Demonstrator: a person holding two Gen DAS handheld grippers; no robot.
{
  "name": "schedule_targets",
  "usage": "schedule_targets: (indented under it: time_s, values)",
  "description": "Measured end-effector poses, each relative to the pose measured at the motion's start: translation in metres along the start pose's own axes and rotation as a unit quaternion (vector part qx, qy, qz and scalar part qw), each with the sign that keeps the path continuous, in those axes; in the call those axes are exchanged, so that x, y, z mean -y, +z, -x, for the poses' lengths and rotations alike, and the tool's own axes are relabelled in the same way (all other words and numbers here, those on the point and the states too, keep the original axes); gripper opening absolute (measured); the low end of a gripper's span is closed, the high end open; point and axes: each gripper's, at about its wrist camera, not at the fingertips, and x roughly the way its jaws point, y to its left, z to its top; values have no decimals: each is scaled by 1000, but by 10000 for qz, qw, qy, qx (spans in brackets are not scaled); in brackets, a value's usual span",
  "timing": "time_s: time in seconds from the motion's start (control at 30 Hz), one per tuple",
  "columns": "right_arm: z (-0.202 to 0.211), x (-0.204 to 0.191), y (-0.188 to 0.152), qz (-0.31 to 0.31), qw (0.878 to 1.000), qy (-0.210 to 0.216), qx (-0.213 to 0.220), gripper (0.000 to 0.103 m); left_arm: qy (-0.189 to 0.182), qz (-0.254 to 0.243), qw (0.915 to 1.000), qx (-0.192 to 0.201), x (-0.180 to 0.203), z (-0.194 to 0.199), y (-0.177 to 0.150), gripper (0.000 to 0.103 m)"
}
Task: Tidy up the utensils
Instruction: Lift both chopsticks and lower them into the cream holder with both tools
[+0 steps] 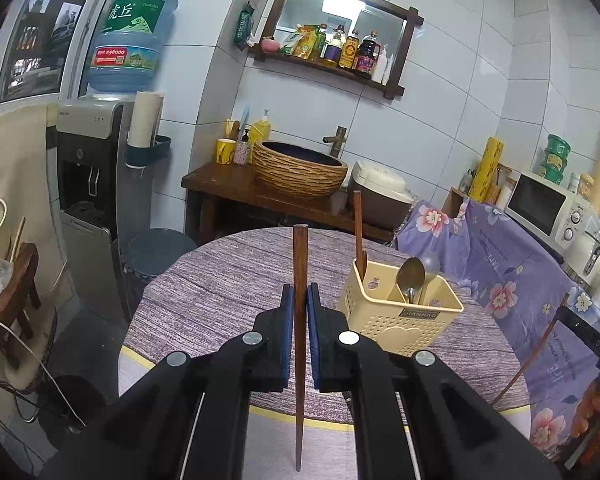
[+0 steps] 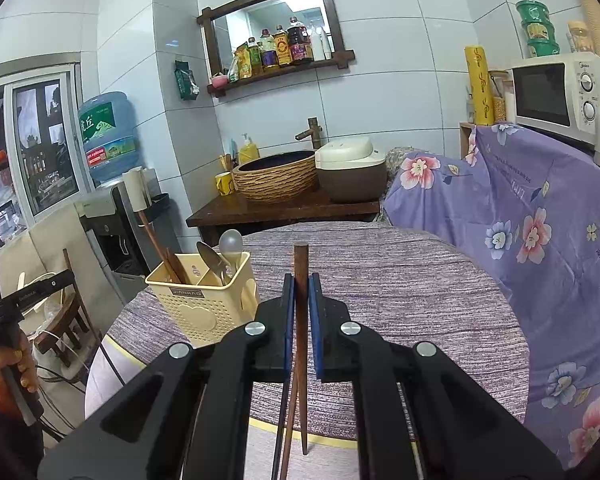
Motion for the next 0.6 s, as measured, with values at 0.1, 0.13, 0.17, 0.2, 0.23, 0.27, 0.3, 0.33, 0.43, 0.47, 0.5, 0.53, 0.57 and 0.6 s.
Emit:
schedule_targets:
  time_s: [0.1, 0.13, 0.17, 0.2, 0.23, 0.27, 0.3, 0.33, 0.43, 0.47, 0.5, 0.53, 0.57, 0.6]
  values:
    - [1, -1, 8, 34, 10000, 38, 51, 8, -41, -33, 9999, 117, 3, 6, 12, 8]
    - [0, -2, 12, 43, 9999, 71, 66, 8, -73, -52, 9998, 167, 5, 8, 18, 8]
    - [1, -4, 18, 55, 9999, 102, 109, 8, -117, -63, 9997, 229, 7, 10, 24, 8]
    - [2, -7, 27, 82, 9997, 134, 181, 8, -169, -70, 9994, 305, 11, 14, 34, 8]
    - [3, -11, 36, 115, 9995, 172, 243, 8, -236, -81, 9989, 390, 15, 17, 45, 8]
    - [5, -15, 47, 142, 9991, 227, 322, 8, -294, -102, 9984, 475, 21, 19, 55, 8]
    - [7, -21, 61, 161, 9984, 314, 435, 8, -334, -123, 9978, 565, 26, 21, 66, 8]
    - [7, -27, 72, 181, 9978, 383, 505, 8, -353, -149, 9969, 686, 33, 24, 79, 8]
    - [7, -45, 112, 135, 9949, 620, 791, 8, -520, -88, 9949, 857, 51, 22, 111, 8]
    - [6, -50, 124, 92, 9937, 699, 872, 8, -574, -39, 9945, 872, 55, 19, 120, 8]
    - [3, -54, 136, 34, 9927, 786, 916, 8, -565, -17, 9939, 942, 61, 16, 129, 8]
    - [-1, -60, 146, -22, 9917, 887, 933, 8, -481, -49, 9934, 1045, 67, 12, 136, 8]
    - [-7, -66, 154, -17, 9911, 926, 953, 8, -435, -50, 9931, 1088, 72, 7, 140, 8]
    - [-11, -72, 158, 25, 9909, 903, 1000, 8, -455, -14, 9932, 1070, 75, 1, 143, 8]
